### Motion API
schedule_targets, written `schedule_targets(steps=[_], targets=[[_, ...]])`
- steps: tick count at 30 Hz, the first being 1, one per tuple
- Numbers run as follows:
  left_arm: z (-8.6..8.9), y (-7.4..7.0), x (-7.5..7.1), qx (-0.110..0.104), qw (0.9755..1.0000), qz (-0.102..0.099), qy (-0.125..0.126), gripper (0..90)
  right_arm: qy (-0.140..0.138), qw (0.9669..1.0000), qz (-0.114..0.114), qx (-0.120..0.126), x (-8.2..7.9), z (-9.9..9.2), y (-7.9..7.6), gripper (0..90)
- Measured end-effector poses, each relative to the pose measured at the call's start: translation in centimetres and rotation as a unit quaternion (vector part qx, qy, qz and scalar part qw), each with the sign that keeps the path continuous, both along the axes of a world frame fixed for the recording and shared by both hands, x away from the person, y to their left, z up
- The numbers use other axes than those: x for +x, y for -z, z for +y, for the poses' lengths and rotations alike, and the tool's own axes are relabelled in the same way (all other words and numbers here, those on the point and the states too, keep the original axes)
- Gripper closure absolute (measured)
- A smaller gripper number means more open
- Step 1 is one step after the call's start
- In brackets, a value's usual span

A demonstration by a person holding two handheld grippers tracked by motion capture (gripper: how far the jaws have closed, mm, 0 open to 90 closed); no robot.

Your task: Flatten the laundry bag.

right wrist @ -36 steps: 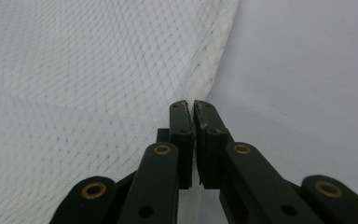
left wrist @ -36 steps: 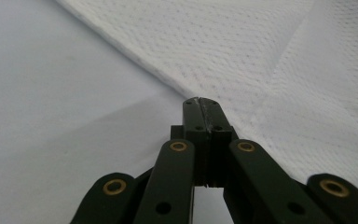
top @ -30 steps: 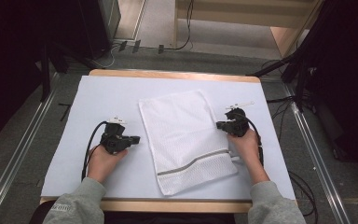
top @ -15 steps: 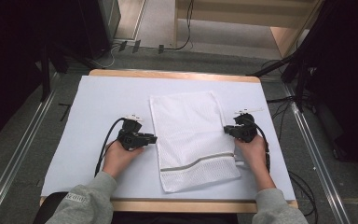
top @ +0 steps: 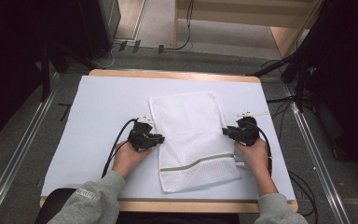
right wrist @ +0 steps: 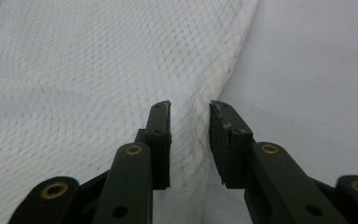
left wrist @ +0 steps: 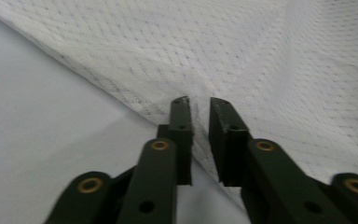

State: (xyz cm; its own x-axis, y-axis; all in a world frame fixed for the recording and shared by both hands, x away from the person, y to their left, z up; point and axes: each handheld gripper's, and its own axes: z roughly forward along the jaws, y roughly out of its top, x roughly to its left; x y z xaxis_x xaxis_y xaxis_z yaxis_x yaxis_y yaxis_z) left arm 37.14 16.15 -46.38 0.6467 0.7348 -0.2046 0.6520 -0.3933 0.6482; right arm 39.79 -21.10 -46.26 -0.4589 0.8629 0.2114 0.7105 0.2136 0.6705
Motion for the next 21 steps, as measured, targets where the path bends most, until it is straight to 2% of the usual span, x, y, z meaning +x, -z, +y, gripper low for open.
schedule_targets(steps=[2, 5, 9, 14, 16, 18, 21], targets=[[0.0, 0.0, 0.1, 0.001, 1.0000, 0.002, 0.002, 90.0, 0.002, 1.0000, -0.001, 0.006, 0.0, 0.0, -0.1, 71.0], [0.6, -0.2, 0.5, -0.014, 0.9997, 0.018, 0.001, 90.0, 0.001, 0.9999, -0.004, 0.011, -0.1, -0.2, -0.2, 71.0], [1.4, -0.9, 0.9, -0.016, 0.9997, 0.015, -0.006, 90.0, -0.003, 0.9998, -0.007, 0.020, -0.5, -0.4, -0.6, 71.1], [3.7, -1.7, 1.8, -0.020, 0.9993, 0.021, -0.025, 90.0, -0.017, 0.9996, -0.004, 0.020, -0.9, 0.0, -0.8, 70.9], [4.5, -1.8, 2.1, -0.016, 0.9991, 0.029, -0.025, 90.0, -0.025, 0.9995, -0.005, 0.019, -1.1, 0.4, -0.8, 70.9], [4.9, -1.9, 2.3, -0.014, 0.9991, 0.030, -0.025, 90.0, -0.031, 0.9993, -0.005, 0.022, -1.2, 0.8, -0.8, 70.9], [6.7, -1.9, 3.1, -0.016, 0.9985, 0.045, -0.028, 90.0, -0.039, 0.9990, -0.005, 0.022, -1.3, 1.5, -0.8, 71.6]])
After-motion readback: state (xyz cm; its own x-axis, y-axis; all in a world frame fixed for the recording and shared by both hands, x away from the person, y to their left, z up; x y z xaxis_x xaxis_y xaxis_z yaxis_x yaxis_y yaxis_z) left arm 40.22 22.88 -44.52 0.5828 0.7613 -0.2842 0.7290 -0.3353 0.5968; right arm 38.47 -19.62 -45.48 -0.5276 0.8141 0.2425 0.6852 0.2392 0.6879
